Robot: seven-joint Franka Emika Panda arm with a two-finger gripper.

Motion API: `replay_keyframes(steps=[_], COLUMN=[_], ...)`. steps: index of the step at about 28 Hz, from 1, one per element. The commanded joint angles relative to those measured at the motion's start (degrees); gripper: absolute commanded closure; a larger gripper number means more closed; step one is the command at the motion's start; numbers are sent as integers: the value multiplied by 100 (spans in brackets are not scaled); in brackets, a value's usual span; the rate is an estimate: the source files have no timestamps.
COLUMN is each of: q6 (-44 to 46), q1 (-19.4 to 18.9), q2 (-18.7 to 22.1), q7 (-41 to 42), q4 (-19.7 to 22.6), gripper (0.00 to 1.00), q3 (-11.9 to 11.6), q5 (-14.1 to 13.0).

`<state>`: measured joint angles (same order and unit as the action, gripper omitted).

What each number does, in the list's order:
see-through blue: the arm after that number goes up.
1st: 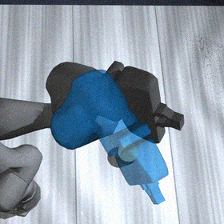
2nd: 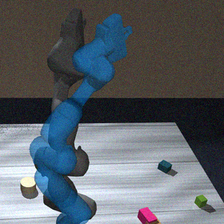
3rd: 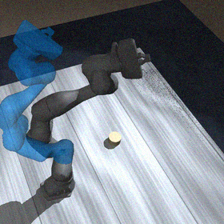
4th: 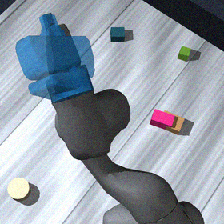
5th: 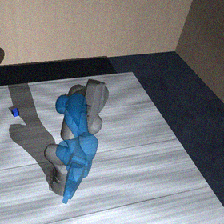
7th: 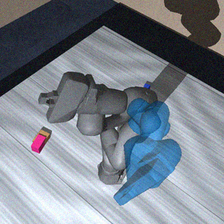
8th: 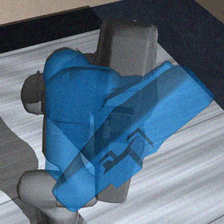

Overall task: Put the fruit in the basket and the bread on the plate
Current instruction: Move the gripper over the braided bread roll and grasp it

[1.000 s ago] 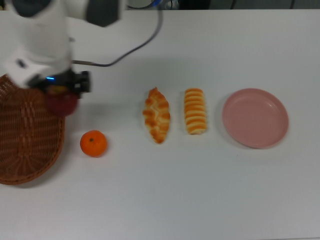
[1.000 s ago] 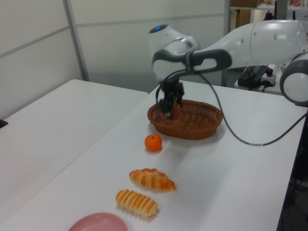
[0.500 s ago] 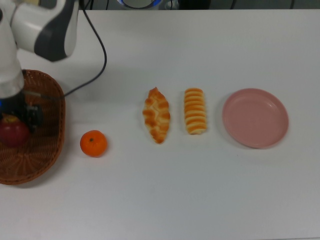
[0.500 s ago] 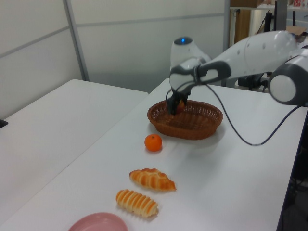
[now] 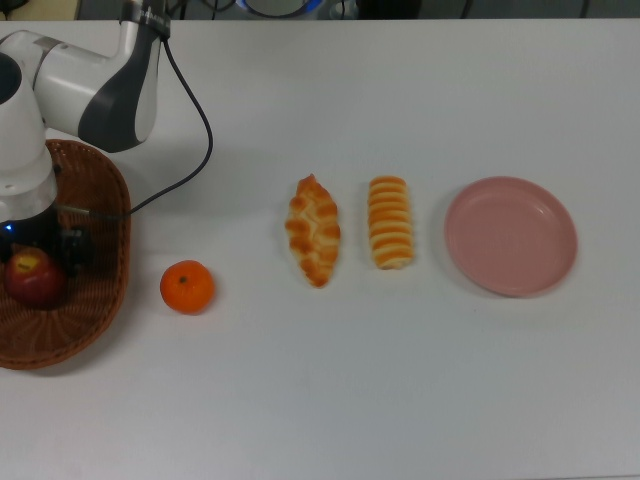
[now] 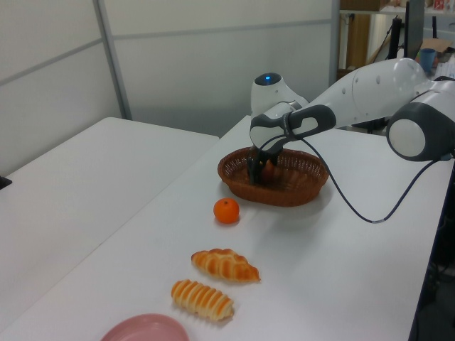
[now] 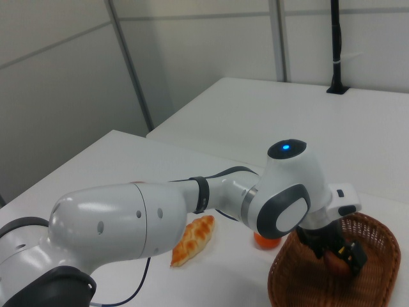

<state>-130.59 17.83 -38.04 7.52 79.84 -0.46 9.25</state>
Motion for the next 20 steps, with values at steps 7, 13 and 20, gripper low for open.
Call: replay_keyframes(steps=[7,13,20], q6=[314,1474,2731], q1=[-122,-622,-1835], q2=[640,974,992], q7=[4,13,4], q4=[138,120,138], gripper=[0,0,0], q3=[-60,11,2], q5=[-476,-644,-565])
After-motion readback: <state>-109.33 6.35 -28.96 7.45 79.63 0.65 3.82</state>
